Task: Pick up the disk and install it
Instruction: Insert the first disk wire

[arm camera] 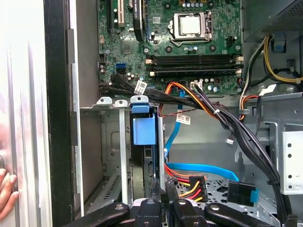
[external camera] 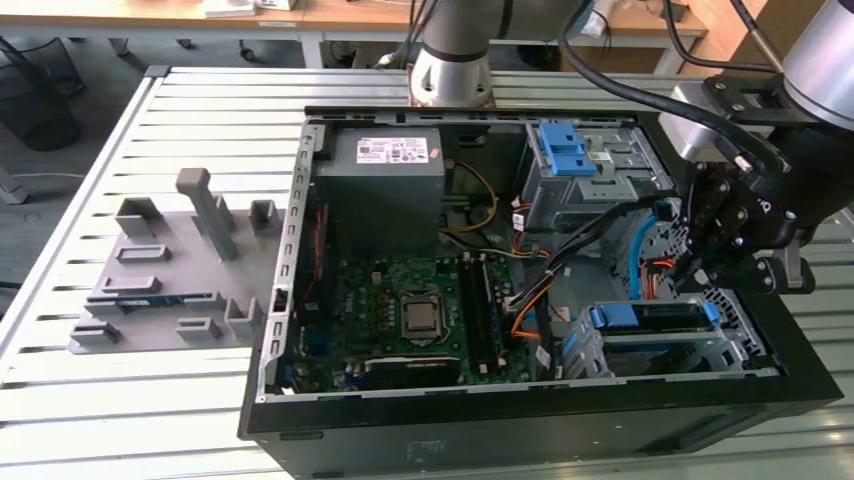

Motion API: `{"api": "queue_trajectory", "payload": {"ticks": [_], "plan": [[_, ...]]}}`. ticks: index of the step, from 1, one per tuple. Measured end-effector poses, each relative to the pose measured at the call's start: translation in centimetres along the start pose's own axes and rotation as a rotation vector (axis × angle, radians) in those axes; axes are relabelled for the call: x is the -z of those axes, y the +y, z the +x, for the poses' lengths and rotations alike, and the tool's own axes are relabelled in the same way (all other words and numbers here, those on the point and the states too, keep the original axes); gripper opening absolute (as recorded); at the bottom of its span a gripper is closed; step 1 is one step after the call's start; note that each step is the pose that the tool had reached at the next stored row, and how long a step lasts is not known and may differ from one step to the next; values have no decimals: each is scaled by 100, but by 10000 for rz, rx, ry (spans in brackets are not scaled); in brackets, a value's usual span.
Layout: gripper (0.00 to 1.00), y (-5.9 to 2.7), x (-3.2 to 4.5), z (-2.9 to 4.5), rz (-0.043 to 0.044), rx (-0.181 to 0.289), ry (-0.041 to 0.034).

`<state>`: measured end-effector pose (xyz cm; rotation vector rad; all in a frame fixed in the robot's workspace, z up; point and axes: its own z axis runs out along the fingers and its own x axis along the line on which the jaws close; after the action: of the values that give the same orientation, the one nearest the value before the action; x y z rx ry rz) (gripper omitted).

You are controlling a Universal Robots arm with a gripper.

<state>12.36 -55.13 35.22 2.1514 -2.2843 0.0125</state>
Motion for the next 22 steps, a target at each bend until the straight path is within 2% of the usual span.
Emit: {"api": "queue_trajectory", "payload": {"ticks": [9, 22], "plan": [[16, 27, -20, 10, 0, 0, 0], [16, 53, -113, 33, -1, -119, 0]]}}
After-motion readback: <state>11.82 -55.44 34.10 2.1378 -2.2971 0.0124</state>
